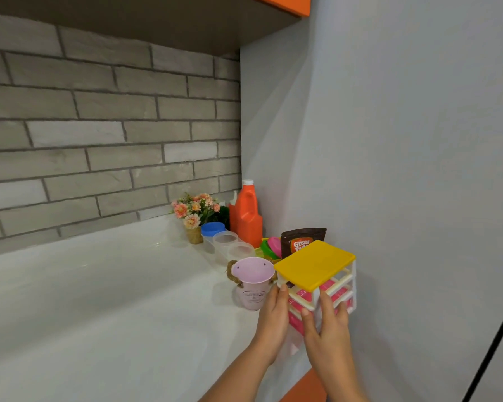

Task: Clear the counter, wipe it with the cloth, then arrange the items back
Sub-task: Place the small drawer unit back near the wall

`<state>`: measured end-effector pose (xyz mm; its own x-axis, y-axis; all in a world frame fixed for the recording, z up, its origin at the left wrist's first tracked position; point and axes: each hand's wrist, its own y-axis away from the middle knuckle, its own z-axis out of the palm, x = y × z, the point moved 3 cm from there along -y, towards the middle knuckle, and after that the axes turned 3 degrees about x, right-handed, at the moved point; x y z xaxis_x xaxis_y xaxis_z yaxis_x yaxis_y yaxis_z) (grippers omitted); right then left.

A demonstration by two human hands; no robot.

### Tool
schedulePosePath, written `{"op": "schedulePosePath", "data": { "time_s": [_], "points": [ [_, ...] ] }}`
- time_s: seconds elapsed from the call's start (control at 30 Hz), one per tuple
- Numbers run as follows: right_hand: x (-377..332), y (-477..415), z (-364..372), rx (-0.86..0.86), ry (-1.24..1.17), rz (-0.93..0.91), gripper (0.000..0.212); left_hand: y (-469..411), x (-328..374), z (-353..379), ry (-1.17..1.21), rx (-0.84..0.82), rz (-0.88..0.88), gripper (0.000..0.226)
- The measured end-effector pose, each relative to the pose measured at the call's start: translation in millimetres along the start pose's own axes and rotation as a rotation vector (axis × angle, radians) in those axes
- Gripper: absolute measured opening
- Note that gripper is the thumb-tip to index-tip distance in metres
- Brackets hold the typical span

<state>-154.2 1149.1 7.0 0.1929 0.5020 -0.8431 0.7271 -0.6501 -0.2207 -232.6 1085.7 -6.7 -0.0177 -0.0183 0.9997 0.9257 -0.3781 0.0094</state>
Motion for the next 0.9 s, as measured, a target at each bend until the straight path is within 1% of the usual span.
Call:
{"op": "schedulePosePath", "data": {
  "time_s": [0.17, 0.33, 0.43, 0.63, 0.77, 0.9],
  "points": [
    [-46.4, 48.1, 13.3, -0.049, 0.035, -0.051, 0.051, 36.1, 12.8, -54.4, -0.001, 0.047, 0.082, 0.032],
    [-95.5, 103.4, 46.6, -0.117, 0.0, -0.105, 0.052, 80.5, 24.2, -128.1, -0.031, 0.13, 0.114, 0.027],
    [-121.4, 137.4, 75.7, -0.151, -0.061, -0.17, 0.047, 105.7, 24.9, -181.2, -0.048, 0.205, 0.124, 0.029],
    [-168.3, 195.9, 140.0, -0.24, -0.186, -0.242, 0.039, 155.0, 23.6, -283.8, -0.069, 0.348, 0.143, 0.031],
    [-195.8, 225.0, 182.2, -0.326, -0.237, -0.289, 0.04, 177.1, 20.6, -345.5, -0.069, 0.449, 0.143, 0.025],
    [-220.3, 242.2, 226.2, -0.429, -0.284, -0.327, 0.042, 192.2, 16.0, -399.9, -0.04, 0.541, 0.147, 0.024]
  ]
}}
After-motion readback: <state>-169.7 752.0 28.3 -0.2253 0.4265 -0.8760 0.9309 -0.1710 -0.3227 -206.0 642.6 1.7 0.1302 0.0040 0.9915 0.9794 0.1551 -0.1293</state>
